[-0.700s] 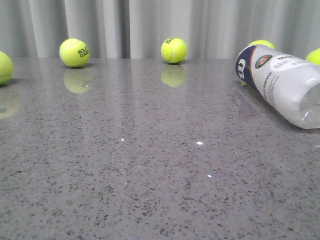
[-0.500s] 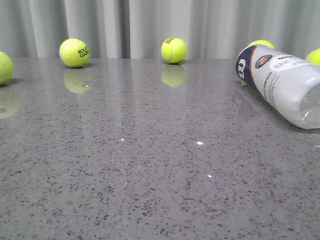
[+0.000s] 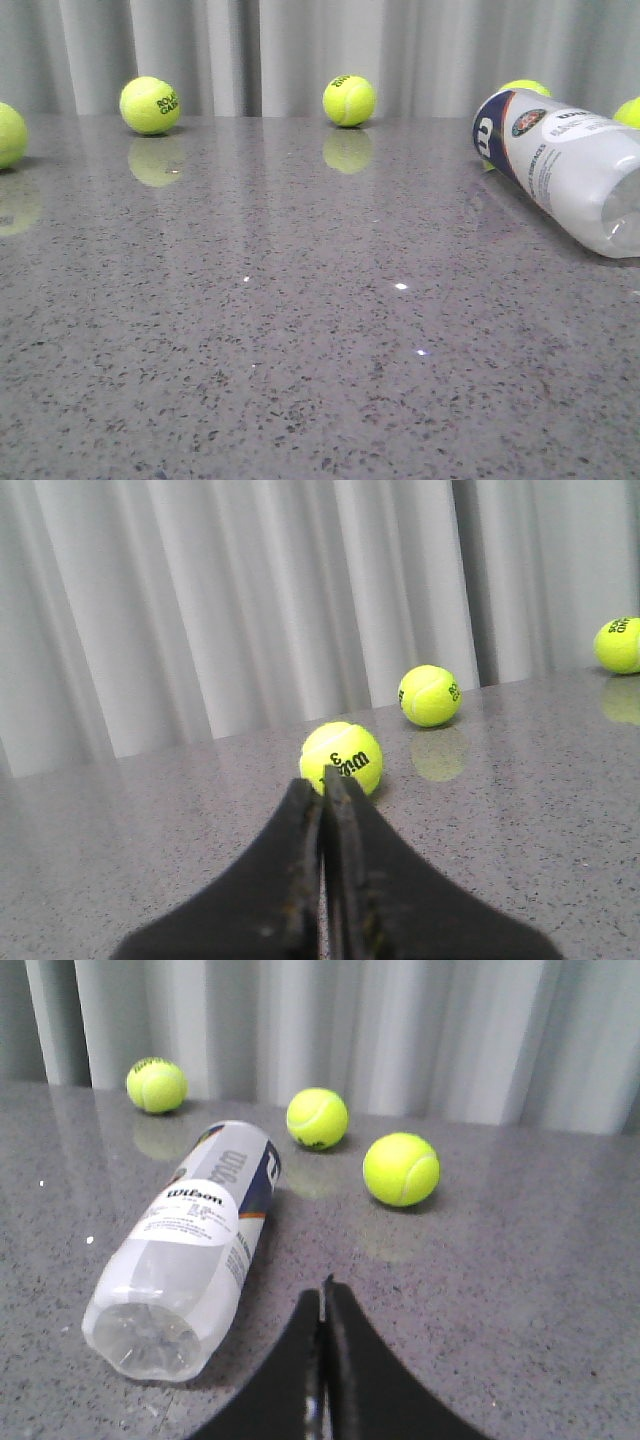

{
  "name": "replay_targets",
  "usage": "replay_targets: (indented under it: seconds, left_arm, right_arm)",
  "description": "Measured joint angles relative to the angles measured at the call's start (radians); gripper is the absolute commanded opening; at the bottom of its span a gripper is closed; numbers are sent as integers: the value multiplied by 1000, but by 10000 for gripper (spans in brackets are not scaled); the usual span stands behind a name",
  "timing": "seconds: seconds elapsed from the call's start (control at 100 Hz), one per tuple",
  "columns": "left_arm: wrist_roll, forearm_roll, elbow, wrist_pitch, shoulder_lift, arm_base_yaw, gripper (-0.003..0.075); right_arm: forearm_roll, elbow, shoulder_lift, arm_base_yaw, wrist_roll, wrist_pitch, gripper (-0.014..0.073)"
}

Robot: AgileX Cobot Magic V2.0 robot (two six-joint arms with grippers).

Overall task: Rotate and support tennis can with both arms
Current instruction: 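Move the right gripper down over the lying Wilson can, then grasp the Wilson can with the right gripper and lift it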

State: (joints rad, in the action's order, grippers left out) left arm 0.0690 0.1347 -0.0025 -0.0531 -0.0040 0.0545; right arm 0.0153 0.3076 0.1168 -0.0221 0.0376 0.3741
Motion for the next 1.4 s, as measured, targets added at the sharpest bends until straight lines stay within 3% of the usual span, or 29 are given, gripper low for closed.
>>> replay_targets:
  seconds: [0.31, 0.58, 0.65, 0.72, 0.84, 0.92, 1.4]
  left_arm:
    - [0, 0, 0, 0, 0, 0, -21]
    - [0, 0, 0, 0, 0, 0, -21]
    - [0, 0, 0, 0, 0, 0, -21]
    - [0, 0, 0, 0, 0, 0, -21]
    - [0, 0, 0, 0, 0, 0, -21]
    - [0, 0, 0, 0, 0, 0, -21]
    - [0, 0, 0, 0, 0, 0, -21]
  right_arm:
    - [2, 442, 418, 0, 0, 372, -67]
    - [6, 661, 718, 0, 0, 514, -34]
    - [6, 671, 768, 0, 0, 530, 48]
    - [6, 673, 809, 0, 0, 540, 187]
    - [6, 675, 849, 0, 0, 561, 519]
    - [6, 675, 856, 0, 0, 570, 673]
    - [104, 739, 934, -7, 23, 482, 646]
